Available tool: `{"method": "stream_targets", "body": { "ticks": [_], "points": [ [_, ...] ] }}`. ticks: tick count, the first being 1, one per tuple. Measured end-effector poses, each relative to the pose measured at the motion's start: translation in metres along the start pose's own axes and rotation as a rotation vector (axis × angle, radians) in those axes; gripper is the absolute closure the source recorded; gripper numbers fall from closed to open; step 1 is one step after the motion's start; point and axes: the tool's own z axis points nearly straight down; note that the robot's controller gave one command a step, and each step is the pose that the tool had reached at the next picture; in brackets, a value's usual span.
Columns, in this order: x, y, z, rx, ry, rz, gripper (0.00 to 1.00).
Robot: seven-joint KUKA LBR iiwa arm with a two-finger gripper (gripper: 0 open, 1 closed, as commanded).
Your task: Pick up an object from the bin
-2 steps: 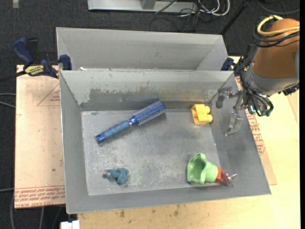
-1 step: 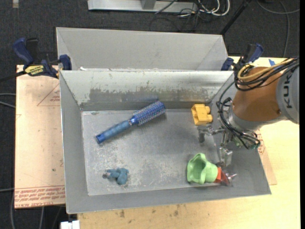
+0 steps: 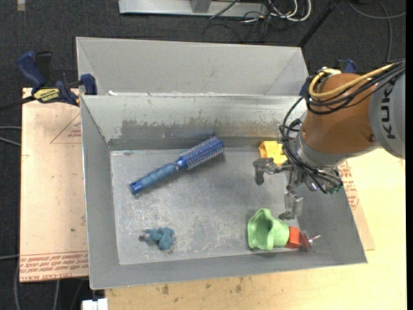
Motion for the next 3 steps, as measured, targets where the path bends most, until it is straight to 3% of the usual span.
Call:
{"method": "stream_targets", "body": {
  "ticks": [1, 2, 3],
  "points": [
    [0.048, 0.037, 0.075, 0.003, -0.003, -0.054, 0.0],
    [0.086, -0.038, 0.048, 0.002, 0.006, -0.222, 0.0],
    [0.061, -0.028, 0.075, -0.013, 0.001, -0.669, 0.0]
  ]
}}
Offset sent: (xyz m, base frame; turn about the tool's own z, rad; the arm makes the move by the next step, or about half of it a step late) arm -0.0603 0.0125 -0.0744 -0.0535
